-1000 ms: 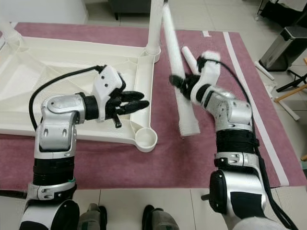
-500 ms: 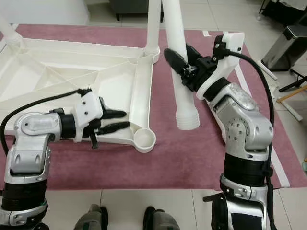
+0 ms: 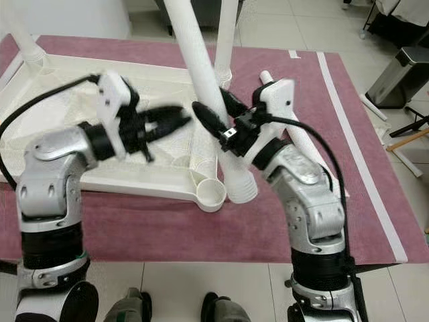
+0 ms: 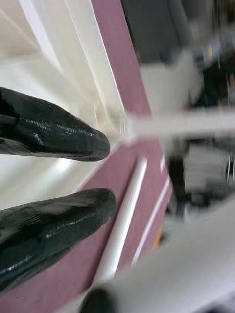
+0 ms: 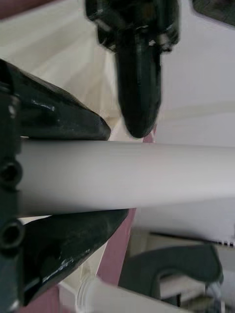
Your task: Building children table
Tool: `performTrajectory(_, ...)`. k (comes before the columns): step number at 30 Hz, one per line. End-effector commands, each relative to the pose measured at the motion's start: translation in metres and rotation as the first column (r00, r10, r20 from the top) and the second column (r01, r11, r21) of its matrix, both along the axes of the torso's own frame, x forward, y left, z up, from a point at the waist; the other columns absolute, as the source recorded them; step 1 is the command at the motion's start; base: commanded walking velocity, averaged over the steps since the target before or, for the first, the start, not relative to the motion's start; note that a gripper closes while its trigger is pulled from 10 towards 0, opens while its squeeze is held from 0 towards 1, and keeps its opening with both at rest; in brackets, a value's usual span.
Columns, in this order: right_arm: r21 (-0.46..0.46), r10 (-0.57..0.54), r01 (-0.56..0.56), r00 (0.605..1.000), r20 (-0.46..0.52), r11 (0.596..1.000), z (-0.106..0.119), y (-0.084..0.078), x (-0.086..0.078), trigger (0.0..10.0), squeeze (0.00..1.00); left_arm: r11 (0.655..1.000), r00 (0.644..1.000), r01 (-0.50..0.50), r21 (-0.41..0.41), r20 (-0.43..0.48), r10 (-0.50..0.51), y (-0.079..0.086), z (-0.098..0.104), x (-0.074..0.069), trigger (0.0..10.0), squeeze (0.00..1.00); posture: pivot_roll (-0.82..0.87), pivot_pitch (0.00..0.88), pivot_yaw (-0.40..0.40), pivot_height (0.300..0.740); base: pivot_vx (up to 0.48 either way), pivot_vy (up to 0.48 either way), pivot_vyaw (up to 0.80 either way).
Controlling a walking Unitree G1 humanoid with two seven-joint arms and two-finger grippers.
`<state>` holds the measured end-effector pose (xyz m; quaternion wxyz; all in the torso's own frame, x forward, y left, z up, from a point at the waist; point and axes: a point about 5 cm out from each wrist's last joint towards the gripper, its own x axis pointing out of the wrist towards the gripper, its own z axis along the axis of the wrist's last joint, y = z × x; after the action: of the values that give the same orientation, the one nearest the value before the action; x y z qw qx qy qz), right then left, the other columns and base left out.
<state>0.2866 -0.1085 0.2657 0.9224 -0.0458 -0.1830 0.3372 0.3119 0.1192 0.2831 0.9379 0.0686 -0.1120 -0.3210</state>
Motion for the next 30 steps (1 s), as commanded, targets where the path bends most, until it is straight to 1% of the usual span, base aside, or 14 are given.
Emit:
performTrajectory(1,-0.011,-0.030,0.030,0.999,0.018,0.999,-0.006,0.005,0.000,10.0,0.00,0.992,0.992,-0.125,0.005,-0.036,0.125,0.001,-0.001,0.008,10.0,0.00,0.10,0.147,-0.004,0.740,0.000,0.000,0.00)
performTrajectory(2,-0.011,-0.030,0.030,0.999,0.018,0.999,-0.006,0.005,0.000,10.0,0.00,0.992,0.992,-0.125,0.005,-0.036,0.125,0.001,-0.001,0.008,10.0,0.00,0.10,0.147,-0.004,0.740,0.000,0.000,0.00)
performTrajectory(3,-0.006,-0.049,0.049,0.999,0.017,0.999,-0.008,0.005,0.001,10.0,0.00,0.981,0.983,-0.183,0.067,-0.019,0.185,0.001,-0.001,0.011,10.0,0.00,0.11,0.146,-0.004,0.740,0.000,0.000,0.00)
performTrajectory(5,-0.006,-0.049,0.049,0.999,0.017,0.999,-0.008,0.005,0.001,10.0,0.00,0.981,0.983,-0.183,0.067,-0.019,0.185,0.001,-0.001,0.011,10.0,0.00,0.11,0.146,-0.004,0.740,0.000,0.000,0.00)
performTrajectory(6,0.013,-0.079,0.078,0.997,0.019,0.997,-0.007,0.002,0.003,10.0,0.00,0.967,0.979,-0.198,0.158,-0.017,0.203,0.001,-0.011,0.012,10.0,0.00,0.10,0.146,-0.001,0.740,0.000,0.000,0.00)
performTrajectory(8,0.020,-0.106,0.106,0.994,0.033,0.994,-0.004,-0.002,0.005,10.0,0.00,0.967,0.980,-0.186,0.174,-0.045,0.196,0.002,-0.019,0.011,10.0,0.00,0.10,0.147,0.006,0.740,0.000,0.000,0.00)
performTrajectory(10,0.002,-0.149,0.150,0.986,0.073,0.989,-0.002,-0.008,0.007,10.0,0.00,0.988,0.982,-0.141,0.065,-0.118,0.148,0.004,-0.023,0.007,10.0,0.00,0.10,0.147,0.008,0.740,0.000,0.000,0.00)
performTrajectory(11,-0.034,-0.167,0.172,0.979,0.115,0.985,-0.001,-0.009,0.007,10.0,0.00,0.993,0.985,-0.107,-0.044,-0.141,0.100,0.003,-0.018,0.004,10.0,0.00,0.10,0.148,0.013,0.740,0.000,0.000,0.00)
performTrajectory(14,-0.058,-0.178,0.188,0.973,0.148,0.980,-0.002,-0.009,0.007,10.0,0.00,0.989,0.986,-0.095,-0.116,-0.148,0.077,0.002,-0.014,0.002,10.0,0.00,0.10,0.148,0.013,0.740,0.000,0.000,0.00)
performTrajectory(15,-0.080,-0.197,0.216,0.961,0.195,0.973,-0.001,-0.009,0.008,10.0,0.00,0.979,0.987,-0.073,-0.188,-0.152,0.044,0.000,-0.010,0.000,10.0,0.00,0.10,0.147,0.013,0.740,0.000,0.000,0.00)
performTrajectory(23,-0.111,-0.258,0.310,0.905,0.338,0.944,0.002,-0.006,0.014,10.0,0.00,0.934,0.993,0.006,-0.357,-0.112,-0.049,-0.003,0.011,-0.006,10.0,0.00,0.10,0.143,0.010,0.740,0.000,0.000,0.00)
performTrajectory(24,-0.105,-0.265,0.320,0.897,0.354,0.942,0.001,-0.003,0.016,10.0,0.00,0.916,0.989,0.089,-0.392,-0.073,-0.127,-0.007,0.021,-0.010,10.0,0.00,0.11,0.140,0.004,0.740,0.000,0.000,0.00)
performTrajectory(25,-0.097,-0.262,0.314,0.897,0.355,0.944,-0.001,0.001,0.018,10.0,0.00,0.903,0.980,0.165,-0.396,-0.038,-0.196,-0.011,0.027,-0.014,10.0,1.00,0.11,0.139,0.003,0.740,0.000,0.000,0.00)
performTrajectory(30,-0.082,-0.237,0.282,0.905,0.354,0.956,0.000,0.011,0.019,10.0,0.00,0.905,0.962,0.254,-0.342,-0.007,-0.273,-0.016,0.029,-0.019,10.0,1.00,0.11,0.140,0.006,0.740,0.000,0.000,0.00)
